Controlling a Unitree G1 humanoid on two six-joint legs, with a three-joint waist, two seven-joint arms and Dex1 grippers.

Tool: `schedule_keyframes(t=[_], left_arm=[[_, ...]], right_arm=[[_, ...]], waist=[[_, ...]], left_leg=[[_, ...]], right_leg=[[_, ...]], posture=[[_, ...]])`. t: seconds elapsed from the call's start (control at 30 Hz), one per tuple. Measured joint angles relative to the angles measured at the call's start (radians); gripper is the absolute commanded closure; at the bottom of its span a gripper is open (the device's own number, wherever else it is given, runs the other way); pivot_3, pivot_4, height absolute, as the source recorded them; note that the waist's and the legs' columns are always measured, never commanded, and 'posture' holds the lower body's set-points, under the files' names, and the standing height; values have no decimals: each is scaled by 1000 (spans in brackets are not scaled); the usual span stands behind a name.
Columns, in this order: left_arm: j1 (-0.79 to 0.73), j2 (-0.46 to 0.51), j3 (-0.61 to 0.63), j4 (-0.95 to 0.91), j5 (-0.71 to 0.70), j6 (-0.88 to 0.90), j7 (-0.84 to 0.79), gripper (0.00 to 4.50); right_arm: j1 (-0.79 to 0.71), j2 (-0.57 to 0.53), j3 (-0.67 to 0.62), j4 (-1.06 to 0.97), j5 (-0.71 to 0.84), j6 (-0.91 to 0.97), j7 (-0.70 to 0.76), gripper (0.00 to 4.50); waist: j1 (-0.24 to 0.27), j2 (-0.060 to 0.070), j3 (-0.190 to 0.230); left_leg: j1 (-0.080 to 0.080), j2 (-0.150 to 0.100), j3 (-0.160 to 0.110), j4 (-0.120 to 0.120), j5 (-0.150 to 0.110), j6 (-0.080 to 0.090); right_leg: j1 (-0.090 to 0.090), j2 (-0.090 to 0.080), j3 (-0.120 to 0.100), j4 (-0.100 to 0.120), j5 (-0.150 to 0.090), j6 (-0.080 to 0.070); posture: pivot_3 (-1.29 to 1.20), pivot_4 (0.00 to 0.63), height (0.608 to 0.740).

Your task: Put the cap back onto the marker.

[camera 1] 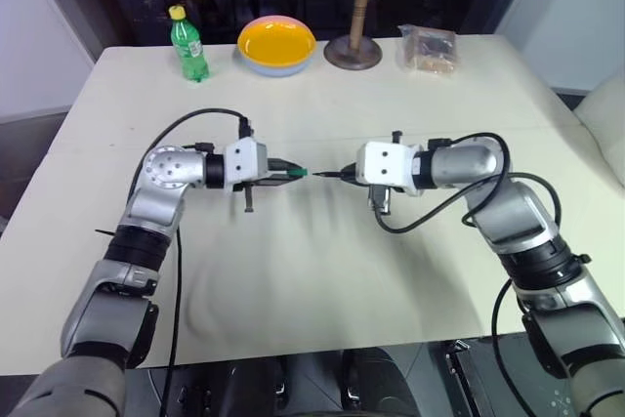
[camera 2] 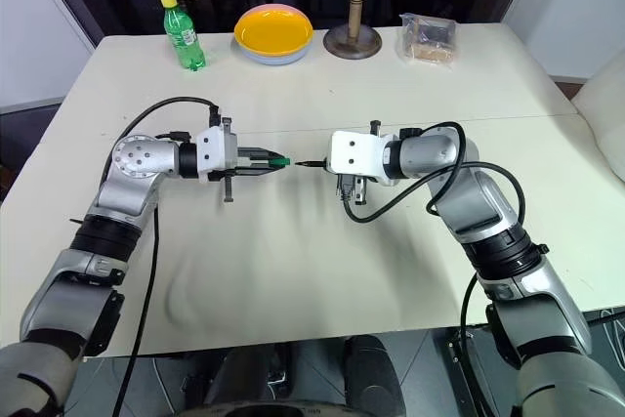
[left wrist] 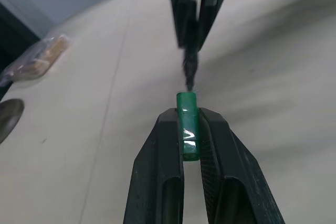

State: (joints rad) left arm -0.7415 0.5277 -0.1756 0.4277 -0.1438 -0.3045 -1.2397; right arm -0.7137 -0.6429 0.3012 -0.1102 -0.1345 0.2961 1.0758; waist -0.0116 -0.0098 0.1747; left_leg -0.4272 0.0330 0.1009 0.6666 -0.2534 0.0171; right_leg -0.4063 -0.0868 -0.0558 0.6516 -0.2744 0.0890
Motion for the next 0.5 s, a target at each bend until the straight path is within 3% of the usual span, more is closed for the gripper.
schedule_keyframes(t=[0.5], left_arm=[[0,-11,-1,12,6,4,-18,4500]], right_arm=[[-1,5,5,-1,0,6,-9,4476]], waist=[[0,0,0]], left_leg=[[0,0,0,0,0,0]], right_leg=[[0,0,0,0,0,0]], posture=[[0,150,740]])
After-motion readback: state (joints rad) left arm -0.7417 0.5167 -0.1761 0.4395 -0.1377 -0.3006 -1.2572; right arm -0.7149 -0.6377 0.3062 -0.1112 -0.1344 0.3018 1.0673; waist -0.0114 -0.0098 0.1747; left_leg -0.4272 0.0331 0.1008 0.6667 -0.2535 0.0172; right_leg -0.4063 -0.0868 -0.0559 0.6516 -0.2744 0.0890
